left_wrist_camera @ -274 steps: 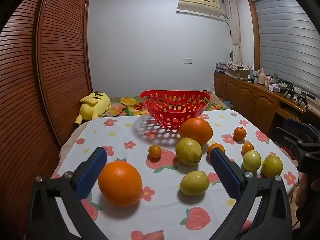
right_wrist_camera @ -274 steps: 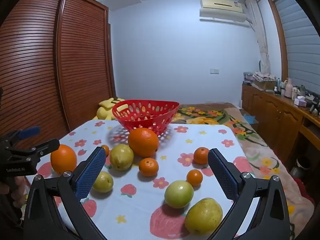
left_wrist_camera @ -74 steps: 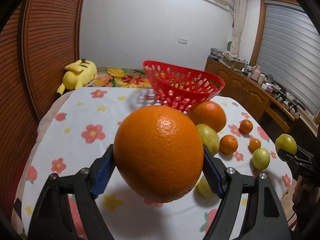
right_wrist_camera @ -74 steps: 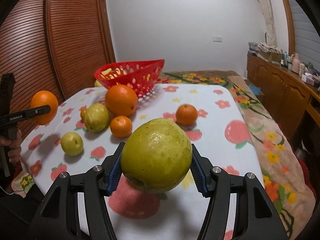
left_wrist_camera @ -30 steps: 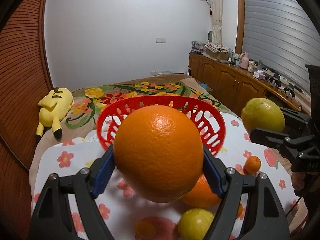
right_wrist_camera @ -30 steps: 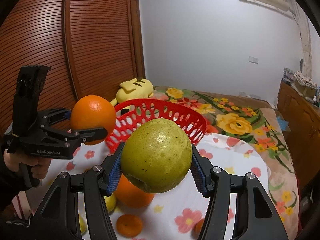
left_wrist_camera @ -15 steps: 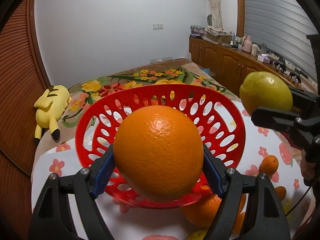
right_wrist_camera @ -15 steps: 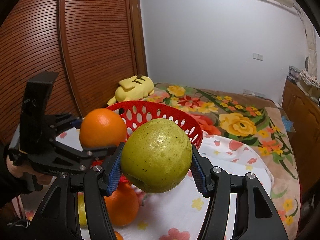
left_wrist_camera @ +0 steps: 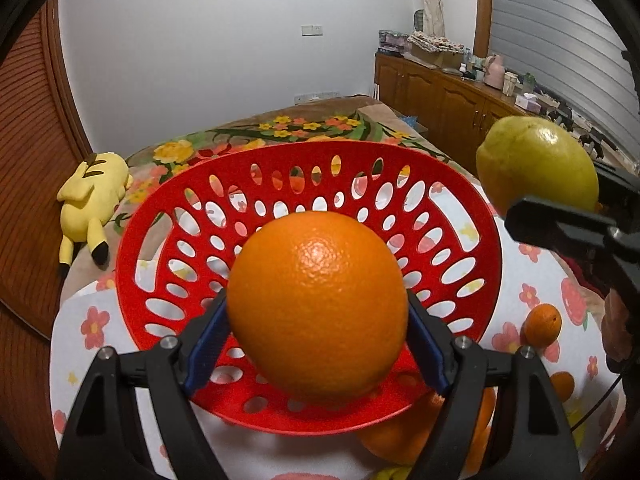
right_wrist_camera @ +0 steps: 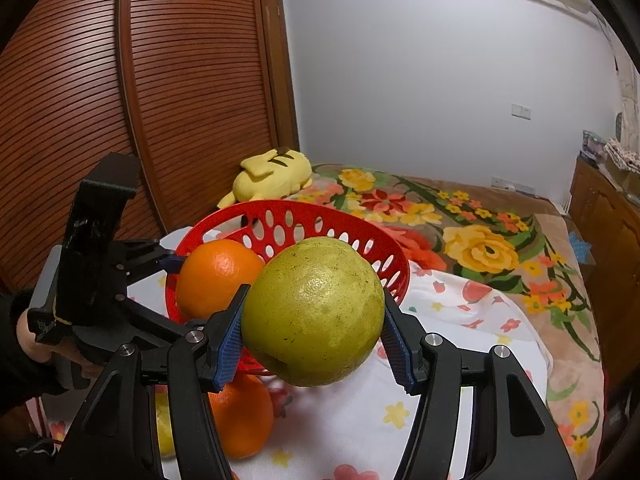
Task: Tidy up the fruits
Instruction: 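Lift the large orange with the left gripper over the red basket while the right gripper carries the pomelo, then lower the orange into the red basket and open the left gripper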
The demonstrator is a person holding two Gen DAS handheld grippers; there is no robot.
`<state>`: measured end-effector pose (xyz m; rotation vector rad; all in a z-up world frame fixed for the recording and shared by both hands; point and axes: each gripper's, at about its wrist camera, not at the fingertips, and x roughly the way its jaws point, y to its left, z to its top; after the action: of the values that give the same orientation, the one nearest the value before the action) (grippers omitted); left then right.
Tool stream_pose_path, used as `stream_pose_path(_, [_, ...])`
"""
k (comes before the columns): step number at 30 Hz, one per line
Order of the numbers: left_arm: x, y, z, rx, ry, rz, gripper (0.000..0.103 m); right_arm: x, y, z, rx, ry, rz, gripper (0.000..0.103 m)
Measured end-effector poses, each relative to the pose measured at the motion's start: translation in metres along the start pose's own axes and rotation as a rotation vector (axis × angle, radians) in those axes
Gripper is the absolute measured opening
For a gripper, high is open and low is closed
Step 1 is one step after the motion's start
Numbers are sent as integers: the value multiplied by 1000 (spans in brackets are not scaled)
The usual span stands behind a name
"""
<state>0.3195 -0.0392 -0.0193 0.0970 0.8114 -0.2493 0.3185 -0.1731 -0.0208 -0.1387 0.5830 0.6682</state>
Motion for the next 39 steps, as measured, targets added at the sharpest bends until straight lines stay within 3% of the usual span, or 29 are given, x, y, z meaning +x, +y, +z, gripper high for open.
stream_pose_path(13, [12,11,3,-85,69,-73,81,2,-1,-2,3,4,6,62])
stream_pose_path(17, [12,6,5,-67,61,-61,81,2,-1,-2,5,2,8,62])
stream_pose_path(22, [-16,7,21,-69,-71,-38,94,3,-1,-2,6,3,9,62])
stream_pose_path(26, [-32,9,26,-60,-111,-12,94,4,0,-1,13,-1,13,62])
stream_pose_path(39, [-47,31,2,-70,-125,12,94,36,10,6,-30,68,45,62])
